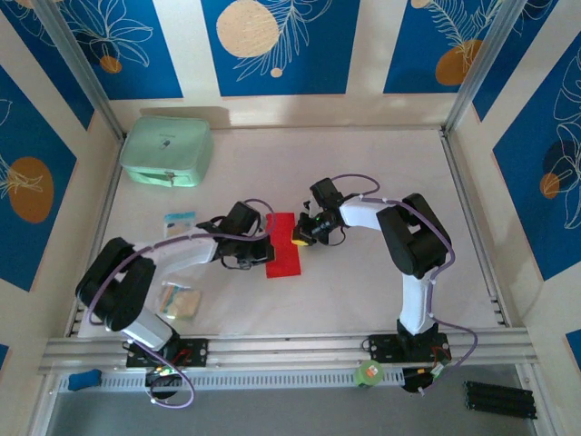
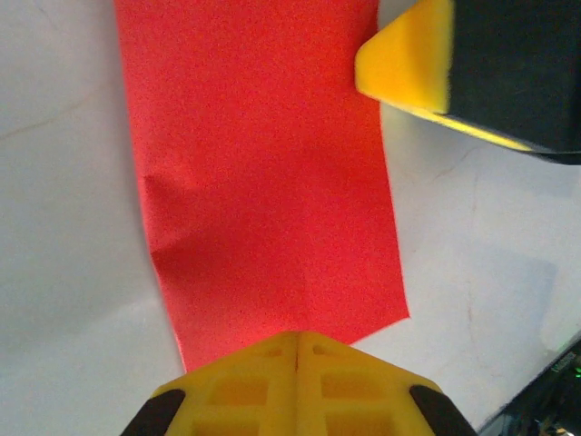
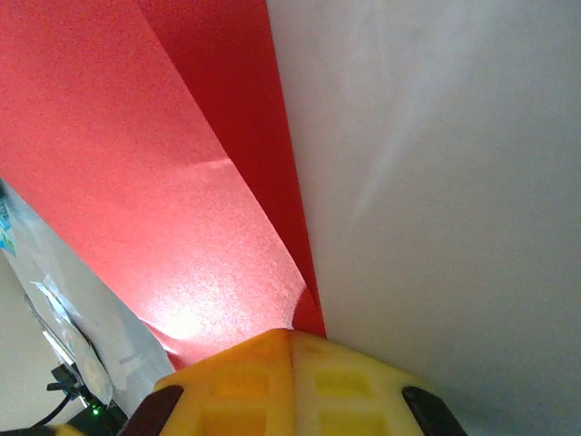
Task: Fold a paper plane with a square sheet of paper (pick it up from the middle)
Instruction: First fold the square sheet of paper in half at the center of the table.
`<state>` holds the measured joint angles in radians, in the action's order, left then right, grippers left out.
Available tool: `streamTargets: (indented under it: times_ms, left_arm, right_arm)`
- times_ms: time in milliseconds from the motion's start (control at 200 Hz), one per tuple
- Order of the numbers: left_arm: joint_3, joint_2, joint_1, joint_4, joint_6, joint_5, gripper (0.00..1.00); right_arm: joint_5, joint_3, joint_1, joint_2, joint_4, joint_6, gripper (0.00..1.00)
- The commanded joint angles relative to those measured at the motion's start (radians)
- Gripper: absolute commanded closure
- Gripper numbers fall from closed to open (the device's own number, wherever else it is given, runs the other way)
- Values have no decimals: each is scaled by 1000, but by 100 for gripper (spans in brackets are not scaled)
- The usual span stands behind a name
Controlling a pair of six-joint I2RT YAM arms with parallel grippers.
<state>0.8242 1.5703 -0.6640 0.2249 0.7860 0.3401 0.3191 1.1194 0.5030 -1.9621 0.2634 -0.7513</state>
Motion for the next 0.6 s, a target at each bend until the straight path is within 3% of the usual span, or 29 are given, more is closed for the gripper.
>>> streamTargets:
  times_ms: [0,345,595]
  left_arm:
    - [8,51,-32,9,13,5,93]
    - [-153,19,-52,75,-5,-43,94]
    - [-39,-106,-47,252,-130,-103,94]
  right_arm:
    - [-183,-46,-7,-93,116,-5,97]
    - [-184,-43,-10,-101,116,1,97]
    - [-188,-36,-13,-100,128,11,97]
